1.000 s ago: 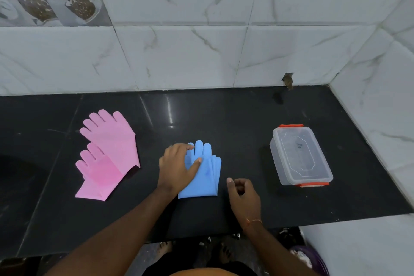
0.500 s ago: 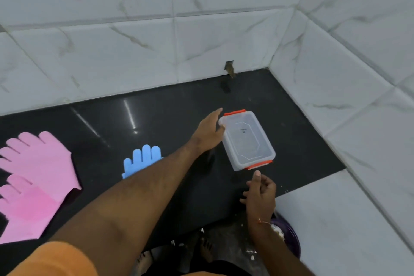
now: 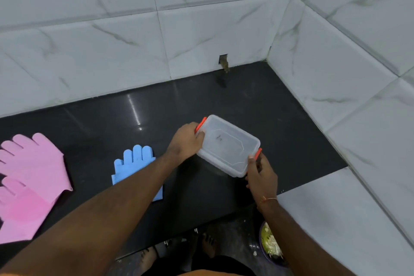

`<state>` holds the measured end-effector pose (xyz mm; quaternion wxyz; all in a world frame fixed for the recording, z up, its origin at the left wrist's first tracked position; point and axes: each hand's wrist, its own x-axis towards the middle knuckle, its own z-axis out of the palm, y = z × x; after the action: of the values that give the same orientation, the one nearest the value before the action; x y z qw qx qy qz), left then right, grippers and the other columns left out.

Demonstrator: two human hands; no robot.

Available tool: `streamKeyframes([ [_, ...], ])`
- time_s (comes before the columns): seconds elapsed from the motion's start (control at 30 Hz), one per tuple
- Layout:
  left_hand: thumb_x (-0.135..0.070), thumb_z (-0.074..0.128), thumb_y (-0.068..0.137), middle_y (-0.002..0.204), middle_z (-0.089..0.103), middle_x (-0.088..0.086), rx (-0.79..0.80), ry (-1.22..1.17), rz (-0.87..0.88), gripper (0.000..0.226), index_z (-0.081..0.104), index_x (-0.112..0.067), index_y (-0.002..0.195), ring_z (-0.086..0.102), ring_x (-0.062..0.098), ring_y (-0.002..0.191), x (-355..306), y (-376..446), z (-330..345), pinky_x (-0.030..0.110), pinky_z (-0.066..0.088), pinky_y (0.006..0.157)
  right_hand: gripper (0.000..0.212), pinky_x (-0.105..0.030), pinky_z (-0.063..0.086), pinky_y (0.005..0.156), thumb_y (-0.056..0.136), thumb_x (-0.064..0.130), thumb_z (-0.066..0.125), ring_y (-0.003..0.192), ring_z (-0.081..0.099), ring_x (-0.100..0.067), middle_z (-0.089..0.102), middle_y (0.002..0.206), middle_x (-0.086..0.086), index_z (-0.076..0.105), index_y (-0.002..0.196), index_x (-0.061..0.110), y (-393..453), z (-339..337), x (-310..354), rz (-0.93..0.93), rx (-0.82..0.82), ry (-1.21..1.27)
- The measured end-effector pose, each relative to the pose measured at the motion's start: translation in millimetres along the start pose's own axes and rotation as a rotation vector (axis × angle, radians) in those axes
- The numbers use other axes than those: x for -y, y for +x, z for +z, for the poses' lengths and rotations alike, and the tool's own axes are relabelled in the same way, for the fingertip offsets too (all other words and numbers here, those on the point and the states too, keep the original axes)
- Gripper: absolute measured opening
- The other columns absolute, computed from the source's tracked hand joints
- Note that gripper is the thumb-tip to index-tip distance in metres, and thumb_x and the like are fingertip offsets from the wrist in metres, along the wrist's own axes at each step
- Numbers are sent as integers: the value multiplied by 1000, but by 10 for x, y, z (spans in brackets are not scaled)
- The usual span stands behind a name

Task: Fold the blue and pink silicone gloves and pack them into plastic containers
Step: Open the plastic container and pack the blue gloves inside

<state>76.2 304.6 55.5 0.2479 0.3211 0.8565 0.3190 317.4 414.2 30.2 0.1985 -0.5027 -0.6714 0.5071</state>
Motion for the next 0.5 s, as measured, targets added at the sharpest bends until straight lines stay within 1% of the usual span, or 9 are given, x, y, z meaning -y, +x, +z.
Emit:
streamKeyframes([
  [0.07,-46,55,109,100,74,1,-50,-9,-99,29,66,-18,107,72,16,87,127,-215,-21,38,62,79,26,-48,66,83,103,64,48,93,74,-11,75,100,16,63,118,49,119,25,45,-42,23,-21],
  [0.13,-51,52,110,98,73,0,-95,-29,-184,34,63,-19,106,70,12,84,239,-450,-2,31,59,71,33,-40,66,80,105,64,45,89,73,-6,75,95,15,70,108,42,243,72,111,-96,69,-78],
  [0.17,-52,50,111,99,73,0,-106,-57,-226,36,62,-19,107,71,13,85,274,-564,27,32,60,72,36,-36,65,78,106,62,44,87,72,-5,75,93,15,72,103,40,301,94,135,-122,97,-113],
  [0.23,-54,43,113,99,74,3,-125,-148,-330,39,59,-18,111,74,20,85,336,-784,84,39,64,75,35,-27,59,72,108,56,44,84,70,-4,73,88,14,71,92,40,390,159,188,-168,168,-172],
  [0.3,-54,35,114,97,74,5,-139,-252,-403,40,57,-21,110,74,19,82,363,-968,144,32,60,67,38,-21,51,68,109,52,43,82,68,-4,72,85,13,68,86,36,460,229,237,-196,229,-228],
  [0.33,-53,32,115,98,74,5,-152,-300,-417,41,57,-22,111,74,19,82,360,-1032,166,29,58,65,40,-20,49,67,109,50,42,80,67,-5,71,84,11,68,84,33,491,262,255,-204,250,-248],
  [0.4,-49,30,117,100,75,5,-199,-395,-443,41,61,-22,111,75,19,87,356,-1118,181,29,59,68,42,-22,47,66,110,48,41,79,66,-7,70,83,8,66,81,29,528,329,288,-214,281,-277],
  [0.47,-42,30,118,98,76,7,-242,-478,-484,42,63,-21,104,73,19,86,385,-1166,176,36,61,75,42,-21,46,65,110,47,40,80,66,-6,69,84,10,64,81,30,546,377,328,-213,297,-296],
  [0.5,-40,30,118,98,77,8,-242,-503,-501,42,64,-20,104,74,21,88,410,-1184,164,37,63,79,41,-20,47,65,110,47,39,82,66,-6,69,86,11,64,82,31,552,391,343,-206,305,-301],
])
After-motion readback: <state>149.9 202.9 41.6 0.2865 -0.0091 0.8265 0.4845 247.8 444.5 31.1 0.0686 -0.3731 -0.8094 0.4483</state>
